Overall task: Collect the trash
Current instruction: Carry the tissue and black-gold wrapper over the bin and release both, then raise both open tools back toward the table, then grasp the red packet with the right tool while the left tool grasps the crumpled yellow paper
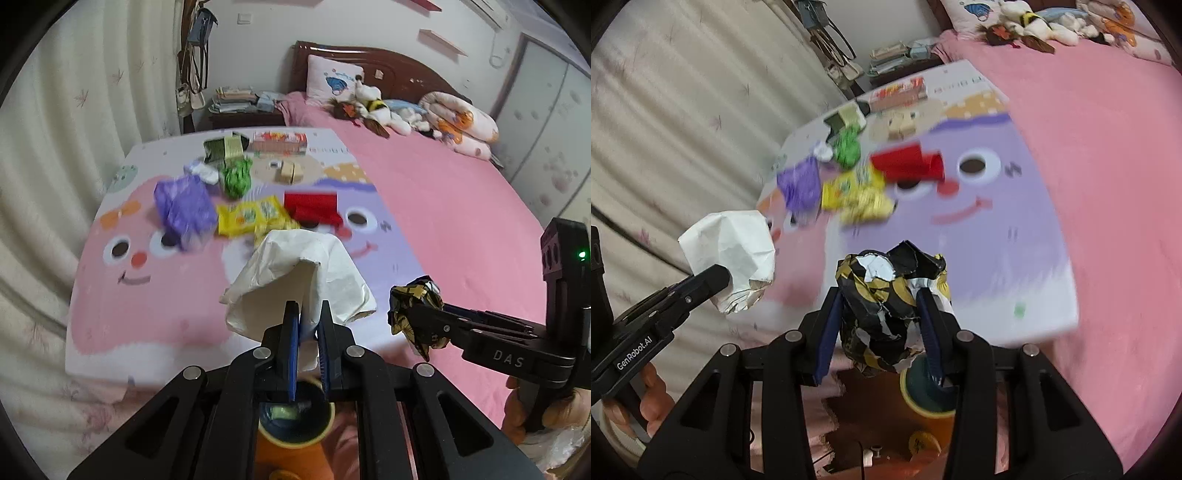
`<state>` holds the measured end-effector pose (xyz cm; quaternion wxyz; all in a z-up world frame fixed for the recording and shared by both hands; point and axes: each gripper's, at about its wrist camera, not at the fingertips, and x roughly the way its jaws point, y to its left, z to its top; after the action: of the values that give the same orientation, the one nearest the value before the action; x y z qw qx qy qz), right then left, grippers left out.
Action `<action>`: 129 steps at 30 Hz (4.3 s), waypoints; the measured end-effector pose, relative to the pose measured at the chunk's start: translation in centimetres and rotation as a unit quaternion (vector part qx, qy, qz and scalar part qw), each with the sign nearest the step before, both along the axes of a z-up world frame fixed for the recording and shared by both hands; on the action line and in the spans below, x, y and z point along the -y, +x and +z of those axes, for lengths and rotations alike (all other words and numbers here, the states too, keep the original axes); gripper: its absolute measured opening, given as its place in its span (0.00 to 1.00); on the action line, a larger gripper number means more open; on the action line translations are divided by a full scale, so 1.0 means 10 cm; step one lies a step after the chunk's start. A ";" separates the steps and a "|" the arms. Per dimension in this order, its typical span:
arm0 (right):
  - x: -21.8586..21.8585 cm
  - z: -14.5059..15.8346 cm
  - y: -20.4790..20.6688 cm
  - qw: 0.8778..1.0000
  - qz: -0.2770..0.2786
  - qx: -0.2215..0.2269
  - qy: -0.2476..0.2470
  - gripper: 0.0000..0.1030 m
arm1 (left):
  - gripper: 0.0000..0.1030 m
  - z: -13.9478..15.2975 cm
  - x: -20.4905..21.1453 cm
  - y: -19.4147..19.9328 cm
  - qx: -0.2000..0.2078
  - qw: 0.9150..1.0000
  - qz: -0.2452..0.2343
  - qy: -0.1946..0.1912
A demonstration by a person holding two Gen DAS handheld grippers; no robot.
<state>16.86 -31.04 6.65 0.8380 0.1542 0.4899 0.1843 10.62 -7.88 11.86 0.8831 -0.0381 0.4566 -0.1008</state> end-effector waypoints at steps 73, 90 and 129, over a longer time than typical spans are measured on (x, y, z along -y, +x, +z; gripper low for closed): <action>-0.41 -1.65 -1.35 0.993 -0.011 -0.084 -0.084 0.55 | 0.69 -1.12 -0.29 -1.05 -0.043 0.996 0.022 0.080; -0.56 0.14 -1.47 0.992 -0.007 0.070 -0.107 0.55 | 0.72 0.42 -0.58 -1.12 0.071 0.995 0.026 0.071; -0.93 -0.77 2.36 0.865 0.383 0.158 -0.283 0.68 | 0.84 -0.76 0.05 2.16 -0.126 0.973 0.188 0.050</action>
<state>40.42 -21.78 -1.06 0.7751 -0.3202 0.4029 0.3664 32.17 -8.42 4.29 0.8223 -0.0918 0.5534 0.0953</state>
